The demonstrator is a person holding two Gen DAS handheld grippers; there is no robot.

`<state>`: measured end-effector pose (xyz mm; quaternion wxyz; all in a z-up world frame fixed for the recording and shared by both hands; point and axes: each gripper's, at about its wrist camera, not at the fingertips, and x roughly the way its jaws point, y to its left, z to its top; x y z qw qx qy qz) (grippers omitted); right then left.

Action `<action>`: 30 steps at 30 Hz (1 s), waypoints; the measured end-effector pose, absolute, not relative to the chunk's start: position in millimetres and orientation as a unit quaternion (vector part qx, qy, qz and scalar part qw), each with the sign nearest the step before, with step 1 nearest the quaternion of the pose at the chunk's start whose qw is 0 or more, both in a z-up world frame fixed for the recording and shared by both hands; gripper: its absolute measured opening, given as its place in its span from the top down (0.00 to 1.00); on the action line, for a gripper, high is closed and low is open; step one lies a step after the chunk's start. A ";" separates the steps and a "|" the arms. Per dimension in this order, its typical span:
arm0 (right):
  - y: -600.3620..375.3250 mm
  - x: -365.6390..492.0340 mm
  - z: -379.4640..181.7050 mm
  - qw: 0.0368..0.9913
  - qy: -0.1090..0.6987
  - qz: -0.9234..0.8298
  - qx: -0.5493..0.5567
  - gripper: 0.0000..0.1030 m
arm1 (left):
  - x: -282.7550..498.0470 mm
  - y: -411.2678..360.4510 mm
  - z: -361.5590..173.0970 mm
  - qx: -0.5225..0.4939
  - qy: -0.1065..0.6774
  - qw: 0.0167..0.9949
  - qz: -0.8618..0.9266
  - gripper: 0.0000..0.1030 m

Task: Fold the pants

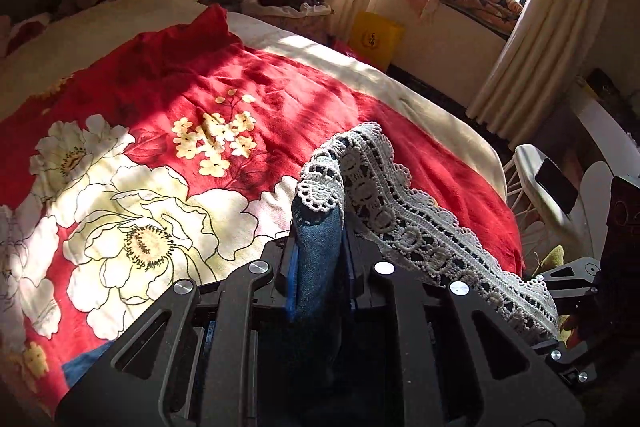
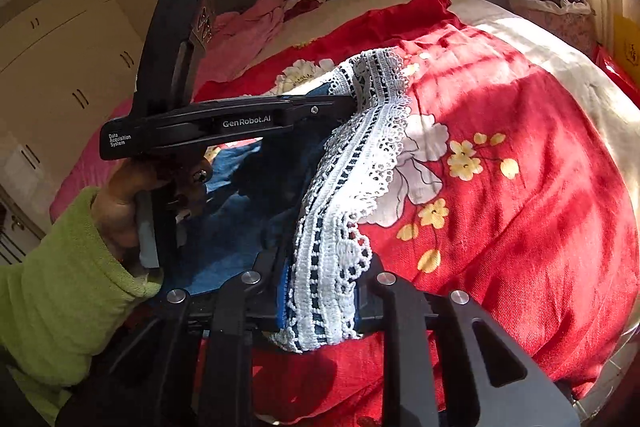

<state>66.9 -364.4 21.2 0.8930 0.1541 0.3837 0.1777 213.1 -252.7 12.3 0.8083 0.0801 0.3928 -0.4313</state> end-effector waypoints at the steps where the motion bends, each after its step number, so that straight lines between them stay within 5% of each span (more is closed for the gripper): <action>1: -359.0 66.8 28.6 0.895 0.377 0.185 0.151 0.80 | 211.5 -244.3 18.4 0.076 0.385 0.812 -0.432 0.90; 9: -290.8 76.4 60.7 0.892 0.365 0.250 0.095 0.80 | 205.9 -178.2 33.8 0.047 0.354 0.834 -0.421 0.85; 17: -196.4 92.4 32.0 0.858 0.410 0.310 0.009 0.80 | 209.3 -78.3 8.1 -0.009 0.396 0.876 -0.275 0.74; 27: -139.8 61.8 7.1 0.809 0.428 0.401 -0.028 0.52 | 181.6 40.8 -3.5 -0.147 0.396 0.889 -0.174 0.74; 30: -173.4 80.9 21.5 0.842 0.410 0.351 -0.007 0.52 | 179.4 34.9 -5.2 -0.168 0.403 0.877 -0.202 0.74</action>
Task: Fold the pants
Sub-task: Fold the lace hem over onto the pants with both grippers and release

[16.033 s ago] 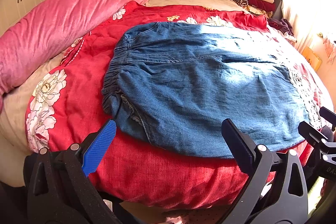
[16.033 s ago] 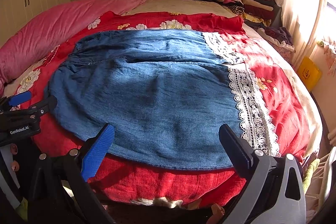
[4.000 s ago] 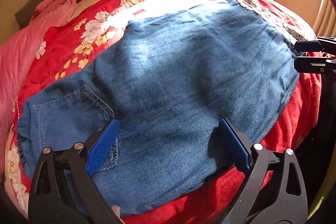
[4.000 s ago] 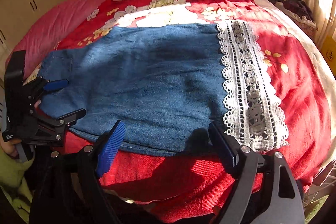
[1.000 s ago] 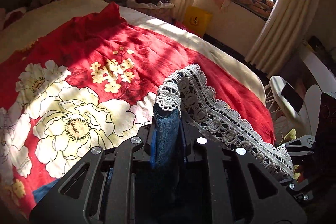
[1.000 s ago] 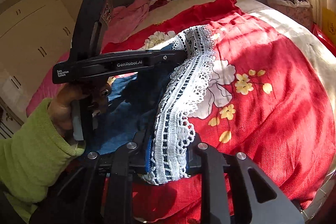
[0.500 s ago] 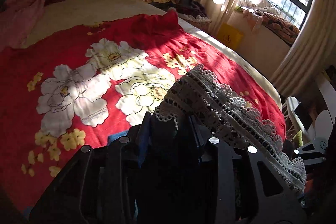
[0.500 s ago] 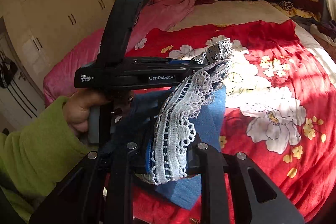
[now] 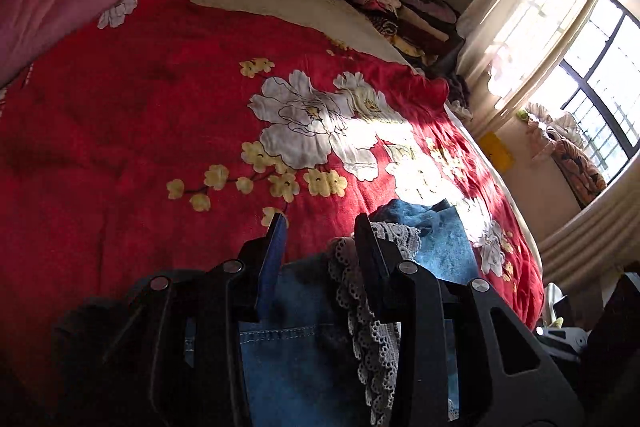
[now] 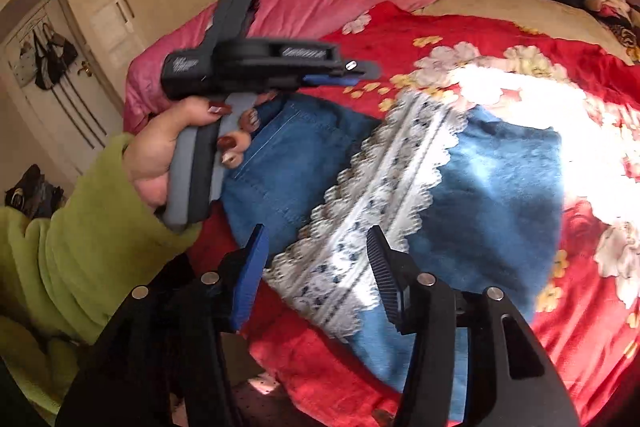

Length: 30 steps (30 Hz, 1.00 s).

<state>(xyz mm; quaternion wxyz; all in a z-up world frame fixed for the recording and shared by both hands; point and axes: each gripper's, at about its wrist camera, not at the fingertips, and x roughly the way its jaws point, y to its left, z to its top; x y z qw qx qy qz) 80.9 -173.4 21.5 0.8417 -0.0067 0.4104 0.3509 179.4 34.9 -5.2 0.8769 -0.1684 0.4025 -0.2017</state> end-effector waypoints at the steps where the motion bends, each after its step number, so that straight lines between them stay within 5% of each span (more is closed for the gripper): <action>1: -186.7 91.0 24.6 0.853 0.409 0.324 0.003 0.52 | 180.8 30.0 -6.4 -0.173 0.406 0.871 -0.214 0.71; 7: -254.2 167.4 18.4 0.877 0.425 0.216 0.064 0.51 | 191.7 -2.2 -22.2 -0.166 0.440 0.849 -0.241 0.51; 10: -265.3 203.3 -2.0 0.866 0.448 0.207 0.075 0.50 | 195.6 -15.5 -29.5 -0.144 0.452 0.854 -0.215 0.50; 11: -263.4 215.2 -9.9 0.863 0.454 0.208 0.075 0.50 | 196.1 -20.0 -30.8 -0.134 0.450 0.858 -0.207 0.51; 13: -260.6 228.8 -25.5 0.851 0.470 0.219 0.087 0.50 | 198.7 -22.6 -32.7 -0.133 0.451 0.858 -0.206 0.86; 14: -259.2 237.4 -34.8 0.839 0.482 0.231 0.102 0.50 | 199.5 -24.1 -32.6 -0.135 0.451 0.858 -0.209 0.88; 15: -259.2 244.8 -42.7 0.827 0.495 0.240 0.118 0.55 | 199.1 -25.4 -29.8 -0.135 0.446 0.859 -0.211 0.90; 17: -253.7 247.3 -47.7 0.811 0.501 0.275 0.125 0.93 | 198.9 -28.6 -20.2 -0.133 0.435 0.862 -0.222 0.90; 22: -260.1 235.9 -17.9 0.848 0.446 0.261 0.116 0.93 | 204.3 -32.0 -17.3 -0.110 0.427 0.870 -0.221 0.90; 25: -235.3 238.6 -28.0 0.857 0.462 0.230 0.020 0.93 | 205.5 -34.0 -29.4 -0.096 0.435 0.872 -0.201 0.86; 28: -228.7 240.5 -41.7 0.859 0.468 0.205 -0.011 0.87 | 201.5 -33.3 -35.2 -0.078 0.439 0.876 -0.183 0.75; 30: -237.4 236.9 -36.4 0.866 0.461 0.194 0.004 0.70 | 197.2 -26.2 -32.8 -0.083 0.440 0.876 -0.180 0.70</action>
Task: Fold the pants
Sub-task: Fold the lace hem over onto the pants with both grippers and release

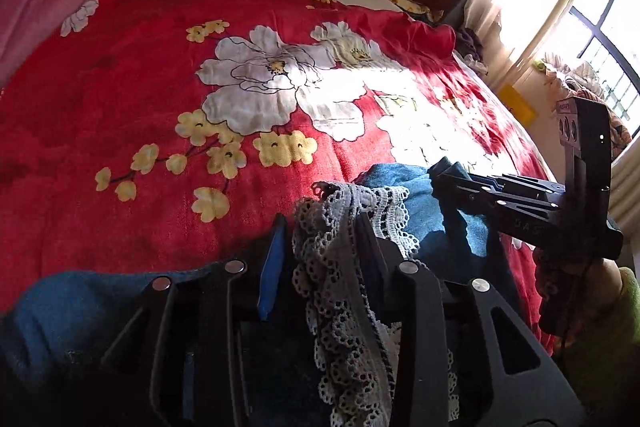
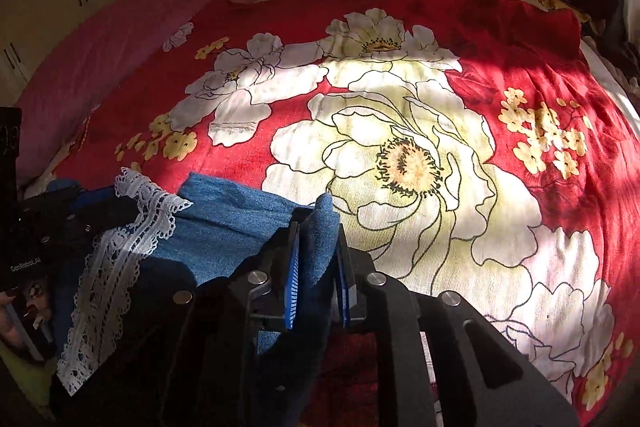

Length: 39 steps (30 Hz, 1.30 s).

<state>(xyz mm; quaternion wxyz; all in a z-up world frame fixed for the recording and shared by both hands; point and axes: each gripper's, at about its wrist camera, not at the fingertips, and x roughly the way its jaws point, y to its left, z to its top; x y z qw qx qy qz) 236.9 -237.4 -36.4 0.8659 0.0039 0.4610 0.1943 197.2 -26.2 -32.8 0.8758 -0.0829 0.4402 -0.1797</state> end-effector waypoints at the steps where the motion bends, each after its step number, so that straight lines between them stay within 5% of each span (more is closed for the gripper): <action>1: -242.9 234.0 -31.1 0.870 0.457 0.185 0.009 0.66 | 194.3 -22.7 -29.5 -0.081 0.437 0.878 -0.177 0.69; 9: -268.2 176.0 24.2 0.896 0.390 0.203 0.061 0.36 | 154.1 2.3 -1.3 -0.073 0.405 0.899 -0.151 0.48; 14: -265.6 138.0 35.1 0.896 0.378 0.228 0.052 0.36 | 125.2 9.6 6.1 -0.069 0.399 0.902 -0.148 0.39; 17: -264.3 116.8 34.8 0.894 0.380 0.233 0.040 0.22 | 108.0 10.7 12.0 -0.065 0.395 0.904 -0.150 0.34; 25: -252.4 72.6 6.8 0.872 0.415 0.259 0.023 0.22 | 63.6 11.3 2.2 -0.084 0.419 0.889 -0.166 0.34; 30: -242.5 65.2 -8.5 0.862 0.432 0.266 0.013 0.22 | 47.4 7.4 -20.4 -0.152 0.459 0.852 -0.199 0.53; 37: -238.8 64.6 -16.7 0.859 0.441 0.262 0.005 0.22 | 48.2 -15.0 -45.8 -0.169 0.498 0.826 -0.201 0.54; 38: -238.7 64.9 -17.7 0.858 0.442 0.260 0.003 0.22 | 49.9 -17.7 -49.5 -0.174 0.498 0.825 -0.203 0.58; 39: -238.6 64.7 -18.6 0.858 0.443 0.259 0.002 0.22 | 50.4 -21.2 -52.9 -0.168 0.499 0.826 -0.200 0.83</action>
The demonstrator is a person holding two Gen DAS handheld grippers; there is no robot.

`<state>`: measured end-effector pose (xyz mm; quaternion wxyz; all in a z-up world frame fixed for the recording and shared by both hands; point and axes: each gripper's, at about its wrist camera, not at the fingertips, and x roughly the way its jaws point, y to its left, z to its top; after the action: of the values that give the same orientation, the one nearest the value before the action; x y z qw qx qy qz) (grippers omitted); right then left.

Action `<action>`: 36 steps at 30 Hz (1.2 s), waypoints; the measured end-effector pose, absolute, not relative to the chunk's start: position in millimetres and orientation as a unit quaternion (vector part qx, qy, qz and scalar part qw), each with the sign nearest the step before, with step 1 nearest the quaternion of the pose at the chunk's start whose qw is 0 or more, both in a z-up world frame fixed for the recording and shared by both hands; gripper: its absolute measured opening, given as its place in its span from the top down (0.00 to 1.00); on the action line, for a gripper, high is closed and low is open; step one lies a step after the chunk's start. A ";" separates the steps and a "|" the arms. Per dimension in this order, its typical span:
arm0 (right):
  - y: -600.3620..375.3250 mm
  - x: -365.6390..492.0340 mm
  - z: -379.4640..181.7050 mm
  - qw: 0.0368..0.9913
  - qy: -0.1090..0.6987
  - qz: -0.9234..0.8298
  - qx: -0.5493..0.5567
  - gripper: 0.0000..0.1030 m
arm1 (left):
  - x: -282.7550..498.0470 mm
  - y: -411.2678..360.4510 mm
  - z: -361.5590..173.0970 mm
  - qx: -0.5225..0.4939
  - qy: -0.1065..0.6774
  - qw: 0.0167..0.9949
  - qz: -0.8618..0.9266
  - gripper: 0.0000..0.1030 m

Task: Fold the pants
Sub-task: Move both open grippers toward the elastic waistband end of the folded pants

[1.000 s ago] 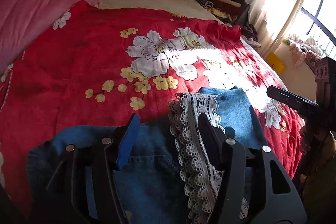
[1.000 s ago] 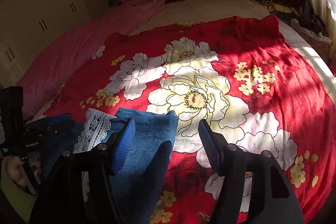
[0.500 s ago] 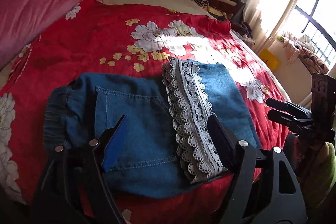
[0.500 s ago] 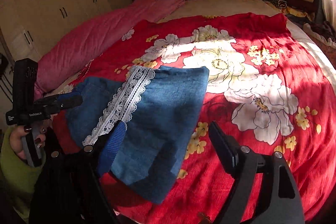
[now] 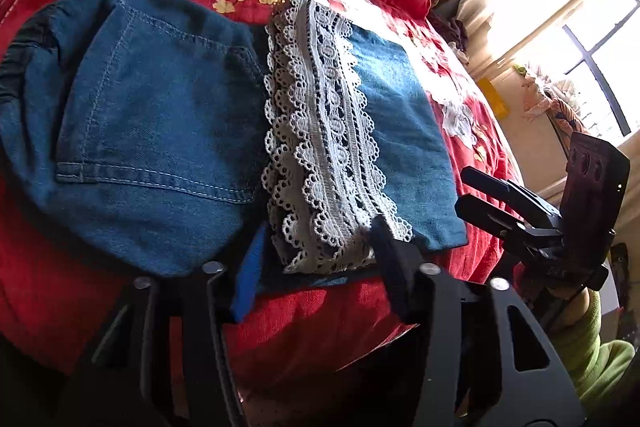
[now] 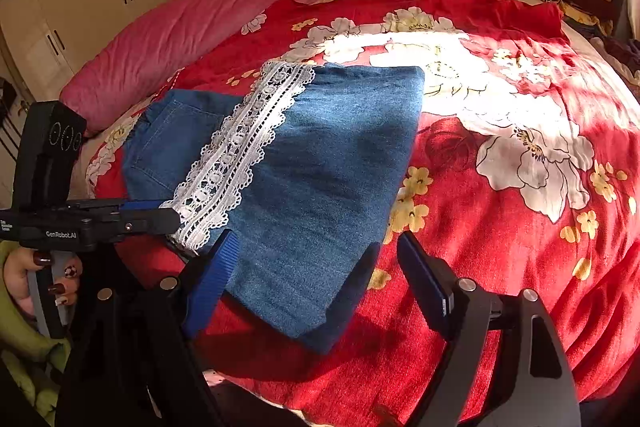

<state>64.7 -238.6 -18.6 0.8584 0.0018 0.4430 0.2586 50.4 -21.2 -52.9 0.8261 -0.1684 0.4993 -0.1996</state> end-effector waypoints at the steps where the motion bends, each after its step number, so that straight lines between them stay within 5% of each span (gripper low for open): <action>1: -238.9 63.7 -18.3 0.859 0.442 0.257 0.001 0.22 | 50.0 -23.0 -54.1 -0.162 0.500 0.828 -0.193 0.91; 8: -225.4 41.9 6.4 0.871 0.393 0.295 -0.028 0.24 | 27.2 -33.7 -40.6 -0.084 0.490 0.845 -0.197 0.91; 16: -207.9 53.7 -41.9 0.841 0.470 0.255 -0.081 0.34 | 30.1 -33.7 -39.3 -0.045 0.469 0.866 -0.167 0.69; 23: -215.5 48.4 -38.4 0.843 0.465 0.263 -0.059 0.34 | 27.8 -35.3 -36.6 -0.032 0.463 0.871 -0.163 0.68; 36: -243.6 48.7 -17.9 0.861 0.448 0.239 -0.002 0.20 | 23.3 -33.5 -24.1 -0.014 0.449 0.881 -0.151 0.47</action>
<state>48.7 -243.6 -17.9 0.8612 -0.0023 0.4484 0.2392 23.3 -33.5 -24.1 0.8809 -0.0137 0.4485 -0.1505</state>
